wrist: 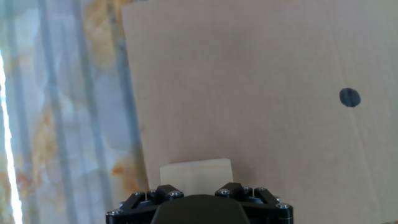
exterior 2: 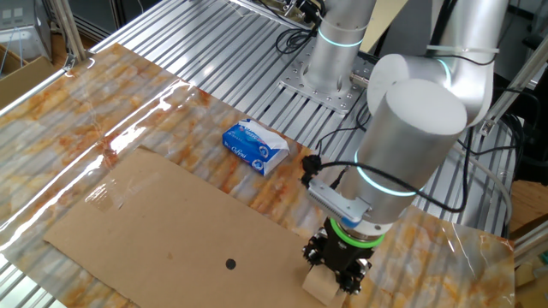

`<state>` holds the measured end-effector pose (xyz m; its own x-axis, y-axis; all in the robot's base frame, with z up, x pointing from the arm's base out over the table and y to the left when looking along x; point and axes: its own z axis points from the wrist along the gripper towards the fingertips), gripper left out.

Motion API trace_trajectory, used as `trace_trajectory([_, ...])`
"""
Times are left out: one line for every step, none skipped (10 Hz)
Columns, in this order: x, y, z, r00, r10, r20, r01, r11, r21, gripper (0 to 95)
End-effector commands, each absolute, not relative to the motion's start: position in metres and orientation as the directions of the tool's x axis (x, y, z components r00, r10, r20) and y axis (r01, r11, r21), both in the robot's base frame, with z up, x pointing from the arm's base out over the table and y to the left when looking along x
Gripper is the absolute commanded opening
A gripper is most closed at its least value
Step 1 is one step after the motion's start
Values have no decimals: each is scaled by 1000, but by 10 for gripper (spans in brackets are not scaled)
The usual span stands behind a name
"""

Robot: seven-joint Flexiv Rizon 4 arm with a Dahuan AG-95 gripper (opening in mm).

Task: Hold a small block with the gripper and sweep it from left to right on the table

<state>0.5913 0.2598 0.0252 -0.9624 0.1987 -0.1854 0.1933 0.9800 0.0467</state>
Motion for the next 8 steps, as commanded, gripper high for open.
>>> trace_trajectory([590, 258, 27, -959, 208, -195, 200, 978, 57, 950])
trace_trajectory([590, 258, 27, -958, 209, -195, 201, 978, 58, 950])
trace_trajectory([590, 258, 27, -958, 212, -195, 205, 977, 59, 950])
trace_trajectory([590, 258, 27, -958, 211, -195, 204, 977, 57, 950])
trace_trajectory([590, 258, 27, -958, 212, -195, 204, 977, 58, 950])
trace_trajectory([590, 258, 29, -954, 228, -196, 218, 973, 74, 950])
trace_trajectory([588, 259, 39, -952, 243, -186, 226, 968, 109, 950])
trace_trajectory([588, 259, 50, -949, 263, -173, 238, 960, 149, 760])
